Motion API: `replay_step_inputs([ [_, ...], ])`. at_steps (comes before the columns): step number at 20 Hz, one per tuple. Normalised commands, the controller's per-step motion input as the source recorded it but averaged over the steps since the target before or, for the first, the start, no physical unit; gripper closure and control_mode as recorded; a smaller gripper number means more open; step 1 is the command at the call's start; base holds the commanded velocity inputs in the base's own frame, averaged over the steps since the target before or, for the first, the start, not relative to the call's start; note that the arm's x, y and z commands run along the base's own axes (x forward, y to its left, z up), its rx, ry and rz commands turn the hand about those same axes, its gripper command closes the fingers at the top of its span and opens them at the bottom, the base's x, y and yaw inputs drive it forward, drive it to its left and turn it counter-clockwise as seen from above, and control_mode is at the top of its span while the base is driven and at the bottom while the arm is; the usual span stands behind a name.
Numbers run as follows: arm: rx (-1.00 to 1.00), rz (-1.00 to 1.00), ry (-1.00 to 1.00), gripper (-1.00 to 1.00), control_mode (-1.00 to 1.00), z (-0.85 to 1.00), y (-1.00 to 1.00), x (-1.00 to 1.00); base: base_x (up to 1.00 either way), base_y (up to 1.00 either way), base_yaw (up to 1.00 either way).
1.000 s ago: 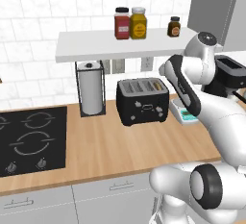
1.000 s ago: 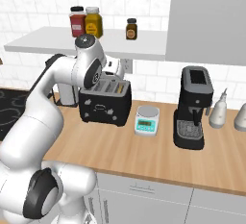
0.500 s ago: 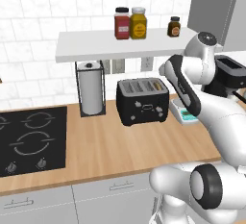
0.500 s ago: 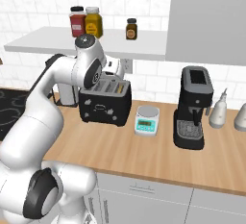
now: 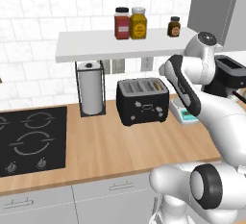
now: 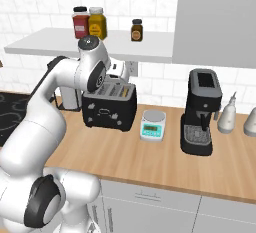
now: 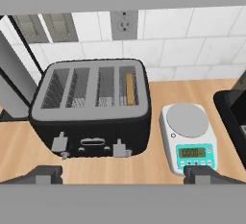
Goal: Start the toaster. Once the lever pops up, take the bread to the plate on the dining counter.
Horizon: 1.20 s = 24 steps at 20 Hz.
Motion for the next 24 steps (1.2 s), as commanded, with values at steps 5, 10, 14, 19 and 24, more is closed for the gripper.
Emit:
replay_step_inputs([
  [5, 0.0, 0.0, 0.0, -1.0, -1.0, 0.0, 0.0, 0.0, 0.0, 0.0, 0.0],
  [10, 0.0, 0.0, 0.0, -1.0, -1.0, 0.0, 0.0, 0.0, 0.0, 0.0, 0.0],
  [14, 0.0, 0.0, 0.0, -1.0, -1.0, 0.0, 0.0, 0.0, 0.0, 0.0, 0.0],
  [19, 0.0, 0.0, 0.0, -1.0, -1.0, 0.0, 0.0, 0.0, 0.0, 0.0, 0.0],
  [24, 0.0, 0.0, 0.0, -1.0, -1.0, 0.0, 0.0, 0.0, 0.0, 0.0, 0.0],
])
